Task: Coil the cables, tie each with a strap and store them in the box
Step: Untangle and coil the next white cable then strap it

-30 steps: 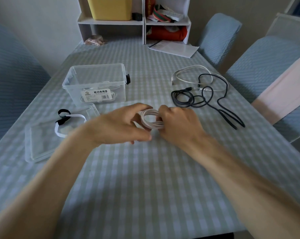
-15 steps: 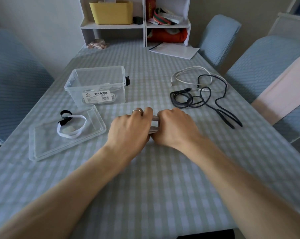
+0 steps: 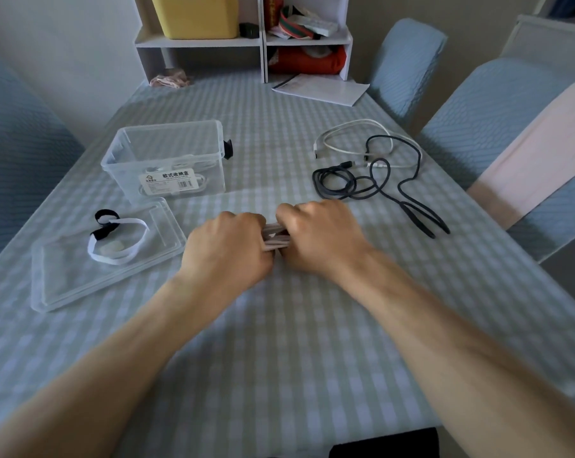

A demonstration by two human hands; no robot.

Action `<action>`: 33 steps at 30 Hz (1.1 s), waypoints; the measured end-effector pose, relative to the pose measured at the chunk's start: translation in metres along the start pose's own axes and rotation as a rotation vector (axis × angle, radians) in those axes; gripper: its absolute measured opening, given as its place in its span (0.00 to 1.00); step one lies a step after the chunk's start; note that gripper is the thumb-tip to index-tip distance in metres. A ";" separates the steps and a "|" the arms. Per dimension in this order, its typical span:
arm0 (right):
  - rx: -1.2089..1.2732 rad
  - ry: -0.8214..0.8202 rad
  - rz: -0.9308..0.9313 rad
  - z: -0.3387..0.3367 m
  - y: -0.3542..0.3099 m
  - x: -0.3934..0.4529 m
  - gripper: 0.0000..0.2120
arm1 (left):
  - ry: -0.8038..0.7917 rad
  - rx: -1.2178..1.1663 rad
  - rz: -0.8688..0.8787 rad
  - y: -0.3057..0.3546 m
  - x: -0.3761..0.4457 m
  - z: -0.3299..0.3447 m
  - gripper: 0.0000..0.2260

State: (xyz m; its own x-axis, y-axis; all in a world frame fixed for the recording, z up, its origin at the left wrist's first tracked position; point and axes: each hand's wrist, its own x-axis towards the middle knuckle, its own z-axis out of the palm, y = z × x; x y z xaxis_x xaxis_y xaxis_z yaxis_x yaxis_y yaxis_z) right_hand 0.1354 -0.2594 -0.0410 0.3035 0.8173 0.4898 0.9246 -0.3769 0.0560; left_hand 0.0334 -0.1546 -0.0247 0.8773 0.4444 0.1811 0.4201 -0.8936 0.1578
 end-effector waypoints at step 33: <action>0.738 -0.079 0.164 0.006 -0.096 0.037 0.05 | 0.340 0.052 -0.317 -0.164 -0.091 -0.035 0.11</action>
State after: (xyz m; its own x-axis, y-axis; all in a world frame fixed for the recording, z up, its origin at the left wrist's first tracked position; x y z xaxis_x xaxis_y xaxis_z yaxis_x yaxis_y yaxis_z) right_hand 0.0594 -0.1905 -0.0331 0.4403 0.8151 0.3765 0.7719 -0.1294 -0.6225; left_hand -0.1231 -0.0463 -0.0335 0.5818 0.6832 0.4413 0.6735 -0.7089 0.2096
